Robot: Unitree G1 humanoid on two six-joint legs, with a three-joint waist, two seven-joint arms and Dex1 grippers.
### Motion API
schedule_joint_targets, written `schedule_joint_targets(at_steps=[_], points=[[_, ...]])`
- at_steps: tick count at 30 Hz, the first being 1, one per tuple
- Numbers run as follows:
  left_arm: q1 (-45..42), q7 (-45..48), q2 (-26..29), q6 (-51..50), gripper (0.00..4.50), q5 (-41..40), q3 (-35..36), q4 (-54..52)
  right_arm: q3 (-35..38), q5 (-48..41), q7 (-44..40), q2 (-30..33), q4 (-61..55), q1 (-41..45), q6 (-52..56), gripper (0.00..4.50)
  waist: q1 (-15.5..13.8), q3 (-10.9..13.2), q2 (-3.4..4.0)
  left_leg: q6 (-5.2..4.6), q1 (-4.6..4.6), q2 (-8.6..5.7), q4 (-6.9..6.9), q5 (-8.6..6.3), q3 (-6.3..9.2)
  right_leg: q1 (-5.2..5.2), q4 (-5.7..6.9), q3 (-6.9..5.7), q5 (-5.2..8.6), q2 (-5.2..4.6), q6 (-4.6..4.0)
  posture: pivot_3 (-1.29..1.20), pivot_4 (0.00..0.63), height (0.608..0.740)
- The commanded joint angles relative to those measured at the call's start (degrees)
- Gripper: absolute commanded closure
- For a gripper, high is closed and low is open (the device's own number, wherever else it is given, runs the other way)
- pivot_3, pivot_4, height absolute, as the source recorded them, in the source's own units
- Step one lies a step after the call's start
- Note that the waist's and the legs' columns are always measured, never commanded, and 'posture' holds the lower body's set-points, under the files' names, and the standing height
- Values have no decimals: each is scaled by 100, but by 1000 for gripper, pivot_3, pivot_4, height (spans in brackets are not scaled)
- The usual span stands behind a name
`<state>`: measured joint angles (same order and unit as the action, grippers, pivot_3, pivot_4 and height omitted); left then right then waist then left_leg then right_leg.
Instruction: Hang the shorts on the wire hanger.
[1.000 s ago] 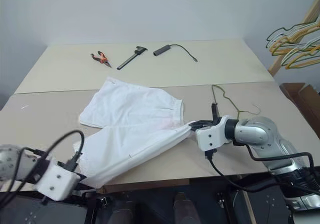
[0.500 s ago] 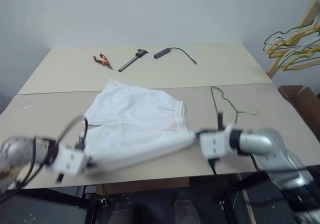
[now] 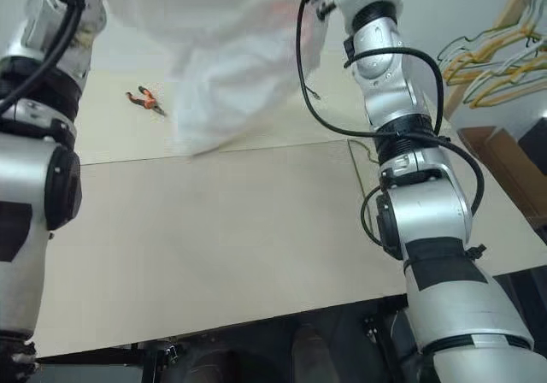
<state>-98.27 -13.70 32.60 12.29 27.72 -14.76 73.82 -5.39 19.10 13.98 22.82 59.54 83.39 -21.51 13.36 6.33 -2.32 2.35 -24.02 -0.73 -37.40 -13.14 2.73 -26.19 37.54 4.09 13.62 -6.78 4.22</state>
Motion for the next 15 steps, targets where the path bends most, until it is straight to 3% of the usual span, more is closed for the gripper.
schedule_joint_targets(at_steps=[1,3,6,9,11,15], points=[[58,-478,326,641,4486,128,14,60,137,-20,195,390,173,-524,-517,4500,31,-18,-3,-8,0,-12,-6,4,-9,5,0,-3,-1,-10,6,-126,15,740],[412,-2,335,1161,4486,96,-24,-20,-32,36,-164,517,81,-1018,-842,4500,33,-57,2,-24,4,-29,-6,16,-8,23,-2,-11,-3,-25,15,-123,18,740],[1207,1010,453,1944,4486,-134,6,-343,-326,187,-735,765,-169,-1806,-1310,4500,42,-76,16,-83,111,-37,22,4,-3,159,-57,-21,-7,-30,31,-122,42,740],[2735,3103,949,2761,4486,-890,28,-1585,-685,336,-1407,1042,-411,-2558,-1971,4500,153,-85,30,-100,169,-39,50,-4,-3,216,-81,-21,-11,-31,40,-122,55,740],[3591,4134,1209,2475,4486,-1473,157,-2560,-774,177,-1973,1115,-531,-2842,-2234,4500,286,-85,32,-99,173,-35,58,-3,0,212,-81,-16,-11,-30,40,-117,64,740],[5699,6354,2334,1610,4486,-2731,240,-5072,-1181,168,-2982,1294,-771,-3431,-3106,4500,543,-82,31,-103,136,-30,40,-6,35,184,-80,-13,-11,-28,40,-107,74,740]])
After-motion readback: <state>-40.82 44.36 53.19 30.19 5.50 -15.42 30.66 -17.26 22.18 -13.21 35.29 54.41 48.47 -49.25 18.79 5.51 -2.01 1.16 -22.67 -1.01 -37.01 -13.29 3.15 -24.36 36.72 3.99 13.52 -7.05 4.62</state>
